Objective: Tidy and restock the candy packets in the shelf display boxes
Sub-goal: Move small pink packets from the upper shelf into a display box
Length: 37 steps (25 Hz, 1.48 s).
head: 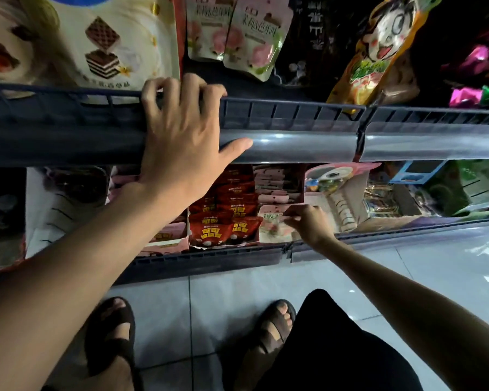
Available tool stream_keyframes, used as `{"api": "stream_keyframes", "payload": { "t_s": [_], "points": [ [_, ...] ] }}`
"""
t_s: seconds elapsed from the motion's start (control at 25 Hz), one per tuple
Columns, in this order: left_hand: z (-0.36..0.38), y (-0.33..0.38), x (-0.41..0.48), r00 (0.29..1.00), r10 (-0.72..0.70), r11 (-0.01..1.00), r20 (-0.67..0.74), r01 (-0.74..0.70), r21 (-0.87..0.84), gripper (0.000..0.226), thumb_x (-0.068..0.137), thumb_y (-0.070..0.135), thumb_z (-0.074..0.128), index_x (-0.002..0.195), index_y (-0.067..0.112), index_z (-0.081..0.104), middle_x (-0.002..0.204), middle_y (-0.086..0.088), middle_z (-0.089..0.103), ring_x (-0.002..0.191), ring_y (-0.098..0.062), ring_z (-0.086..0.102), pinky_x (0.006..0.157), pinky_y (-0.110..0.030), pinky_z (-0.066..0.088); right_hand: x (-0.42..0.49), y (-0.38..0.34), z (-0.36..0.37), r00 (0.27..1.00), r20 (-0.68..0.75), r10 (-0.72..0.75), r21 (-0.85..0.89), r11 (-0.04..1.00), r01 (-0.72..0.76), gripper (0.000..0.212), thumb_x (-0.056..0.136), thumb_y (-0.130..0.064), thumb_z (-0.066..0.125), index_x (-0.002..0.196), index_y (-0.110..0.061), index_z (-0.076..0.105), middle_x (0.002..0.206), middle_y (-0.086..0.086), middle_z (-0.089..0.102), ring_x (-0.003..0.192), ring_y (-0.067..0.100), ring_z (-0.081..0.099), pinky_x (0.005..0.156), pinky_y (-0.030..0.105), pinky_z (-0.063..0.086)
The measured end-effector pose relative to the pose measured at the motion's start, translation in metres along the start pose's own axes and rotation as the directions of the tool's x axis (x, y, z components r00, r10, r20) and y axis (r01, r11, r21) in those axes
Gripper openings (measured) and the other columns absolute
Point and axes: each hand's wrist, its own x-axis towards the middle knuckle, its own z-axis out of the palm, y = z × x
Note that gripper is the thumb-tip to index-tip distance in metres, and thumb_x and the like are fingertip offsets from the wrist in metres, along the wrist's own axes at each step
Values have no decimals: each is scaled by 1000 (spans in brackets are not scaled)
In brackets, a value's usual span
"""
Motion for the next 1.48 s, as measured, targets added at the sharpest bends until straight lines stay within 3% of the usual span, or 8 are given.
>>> {"api": "stream_keyframes", "payload": {
  "t_s": [0.08, 0.2, 0.32, 0.52, 0.92, 1.16, 1.32, 1.48],
  "points": [
    [0, 0, 0, 1000, -2, 1000, -12, 2, -1, 74, 86, 71, 40, 122, 7, 45, 116, -17, 50, 109, -35, 46, 104, -51, 25, 10, 10, 19, 999, 2, -35, -21, 999, 35, 13, 85, -24, 70, 97, -28, 72, 100, -8, 73, 86, 12, 67, 73, 34, 56],
    [3, 0, 0, 1000, -1, 1000, -6, 1, 1, 75, 86, 72, 39, 124, 7, 45, 119, -16, 50, 112, -35, 45, 105, -51, 25, 16, 20, 30, 994, -65, -85, -102, 992, 78, 19, 83, -24, 70, 99, -36, 72, 102, -16, 73, 86, 6, 66, 72, 30, 56],
    [5, -1, 0, 1000, 1, 1000, -15, -1, 7, 75, 86, 73, 38, 124, 8, 46, 119, -16, 50, 112, -35, 46, 105, -51, 25, 14, 18, 25, 981, -141, -133, -169, 980, 108, 20, 85, -19, 70, 100, -32, 73, 102, -13, 73, 84, 8, 67, 73, 27, 55],
    [3, 0, 0, 1000, -2, 1000, 5, 2, 6, 77, 86, 73, 37, 126, 8, 44, 120, -16, 49, 112, -35, 45, 104, -50, 24, 14, 20, 33, 986, -121, -111, -314, 947, 68, 19, 86, -20, 69, 102, -30, 73, 100, -6, 74, 81, 15, 66, 74, 26, 47],
    [3, -1, 0, 1000, 5, 1000, 3, -5, 6, 77, 87, 73, 37, 126, 7, 43, 120, -17, 48, 113, -36, 44, 106, -50, 23, 22, 25, 36, 993, -87, -77, -342, 939, 43, 23, 91, -15, 61, 112, -23, 67, 101, 6, 73, 86, 26, 64, 72, 32, 54],
    [3, -2, 0, 1000, 8, 1000, 13, -8, 10, 79, 87, 75, 34, 127, 8, 42, 122, -17, 47, 114, -35, 43, 106, -49, 22, 23, 28, 39, 988, -121, -99, -353, 934, 50, 23, 89, -14, 65, 109, -25, 69, 97, 3, 74, 78, 22, 65, 64, 26, 50],
    [3, -1, 0, 1000, 8, 1000, 12, -8, 13, 79, 87, 75, 34, 127, 7, 42, 121, -18, 47, 114, -36, 44, 106, -50, 23, 21, 27, 39, 989, -117, -87, -342, 939, 42, 27, 87, -14, 68, 110, -27, 67, 102, 2, 73, 82, 21, 67, 68, 28, 55],
    [3, -1, 0, 1000, 12, 1000, 5, -12, 9, 78, 87, 74, 36, 126, 7, 42, 121, -18, 48, 113, -36, 44, 105, -51, 24, 15, 22, 25, 976, -163, -144, -310, 947, 88, 28, 81, -15, 75, 107, -22, 69, 101, 6, 73, 83, 25, 67, 67, 27, 49]
  ]
}}
